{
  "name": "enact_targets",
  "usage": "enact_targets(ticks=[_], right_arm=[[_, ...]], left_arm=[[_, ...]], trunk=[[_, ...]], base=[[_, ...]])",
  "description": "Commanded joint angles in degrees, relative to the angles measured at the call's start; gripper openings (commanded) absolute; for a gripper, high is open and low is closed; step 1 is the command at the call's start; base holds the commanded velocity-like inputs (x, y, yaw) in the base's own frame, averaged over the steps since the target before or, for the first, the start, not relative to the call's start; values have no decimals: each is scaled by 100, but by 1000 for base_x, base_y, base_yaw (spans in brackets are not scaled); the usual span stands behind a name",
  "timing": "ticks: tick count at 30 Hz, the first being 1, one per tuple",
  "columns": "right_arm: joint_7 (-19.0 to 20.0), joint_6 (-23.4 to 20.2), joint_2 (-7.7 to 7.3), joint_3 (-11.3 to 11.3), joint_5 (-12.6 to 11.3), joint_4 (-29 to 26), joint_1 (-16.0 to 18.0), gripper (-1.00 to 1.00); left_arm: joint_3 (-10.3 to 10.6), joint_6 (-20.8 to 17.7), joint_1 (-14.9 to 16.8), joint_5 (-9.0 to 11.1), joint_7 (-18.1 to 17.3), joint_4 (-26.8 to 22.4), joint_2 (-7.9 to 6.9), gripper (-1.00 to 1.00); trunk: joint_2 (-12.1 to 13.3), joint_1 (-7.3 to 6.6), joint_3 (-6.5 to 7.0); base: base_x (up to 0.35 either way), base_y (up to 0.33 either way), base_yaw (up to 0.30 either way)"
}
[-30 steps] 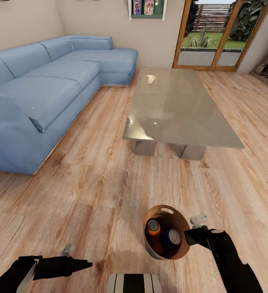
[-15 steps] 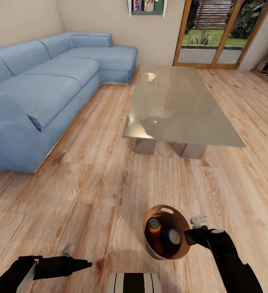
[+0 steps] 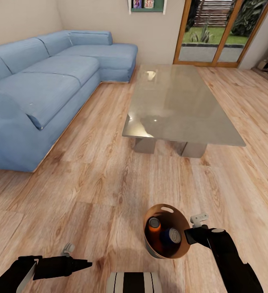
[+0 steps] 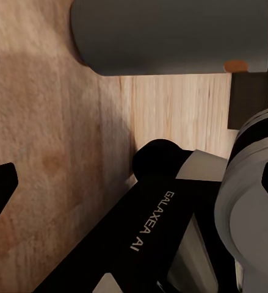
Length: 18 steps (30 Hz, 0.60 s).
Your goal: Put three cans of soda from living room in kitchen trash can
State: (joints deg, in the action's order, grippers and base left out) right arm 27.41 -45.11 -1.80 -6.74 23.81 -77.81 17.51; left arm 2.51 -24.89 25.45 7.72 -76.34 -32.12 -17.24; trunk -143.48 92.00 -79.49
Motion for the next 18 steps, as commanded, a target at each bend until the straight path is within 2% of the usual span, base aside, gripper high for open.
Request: enact_targets(ticks=[1, 18], right_arm=[[10, 2, 4, -3, -78, 73, -2, -100], [12, 2, 5, -3, -78, 73, -2, -100]], left_arm=[[4, 1, 4, 1, 0, 4, 2, 100], [4, 1, 4, -7, 4, 4, 3, 100]], trunk=[[0, 14, 0], [0, 14, 0]], base=[[0, 0, 0], [0, 0, 0]])
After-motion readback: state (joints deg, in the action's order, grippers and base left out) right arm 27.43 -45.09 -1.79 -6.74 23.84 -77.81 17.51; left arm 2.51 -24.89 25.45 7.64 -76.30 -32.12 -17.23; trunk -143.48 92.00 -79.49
